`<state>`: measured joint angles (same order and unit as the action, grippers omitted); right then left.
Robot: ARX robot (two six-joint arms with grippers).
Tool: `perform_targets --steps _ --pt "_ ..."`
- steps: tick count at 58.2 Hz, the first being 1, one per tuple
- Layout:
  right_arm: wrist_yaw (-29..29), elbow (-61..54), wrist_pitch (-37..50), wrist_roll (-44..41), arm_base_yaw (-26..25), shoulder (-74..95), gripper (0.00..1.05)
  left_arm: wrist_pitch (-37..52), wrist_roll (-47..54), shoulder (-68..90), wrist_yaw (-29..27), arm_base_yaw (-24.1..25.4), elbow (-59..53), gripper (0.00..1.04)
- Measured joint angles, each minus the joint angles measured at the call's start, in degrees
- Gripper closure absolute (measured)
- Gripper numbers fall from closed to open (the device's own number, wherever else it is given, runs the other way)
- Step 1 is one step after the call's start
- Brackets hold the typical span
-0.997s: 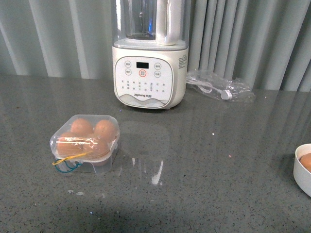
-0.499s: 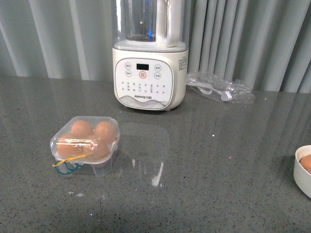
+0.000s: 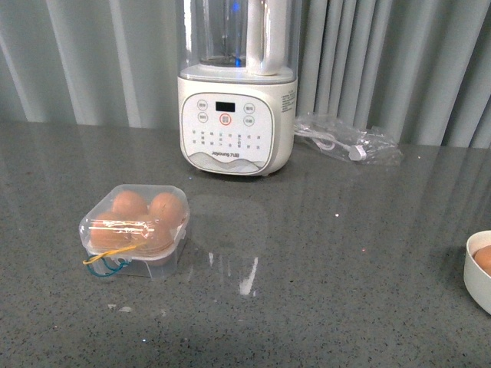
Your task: Put egg into box
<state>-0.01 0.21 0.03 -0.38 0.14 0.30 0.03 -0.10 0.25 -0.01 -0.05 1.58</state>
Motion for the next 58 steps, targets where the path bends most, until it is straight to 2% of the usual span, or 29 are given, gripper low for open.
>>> perform_targets --steps 6,8,39,58 --pt "0.02 0.00 0.00 0.00 -0.02 0.00 0.07 0.00 -0.04 -0.04 0.00 0.00 0.00 1.01" --pt "0.00 0.00 0.00 0.00 -0.02 0.00 0.07 0.00 -0.02 -0.04 0.00 0.00 0.00 0.97" --pt "0.00 0.00 0.00 0.00 -0.02 0.00 0.07 0.00 -0.02 -0.04 0.00 0.00 0.00 0.06" --pt "0.00 0.00 0.00 0.00 -0.02 0.00 0.07 0.00 -0.02 -0.04 -0.02 0.00 0.00 0.07"
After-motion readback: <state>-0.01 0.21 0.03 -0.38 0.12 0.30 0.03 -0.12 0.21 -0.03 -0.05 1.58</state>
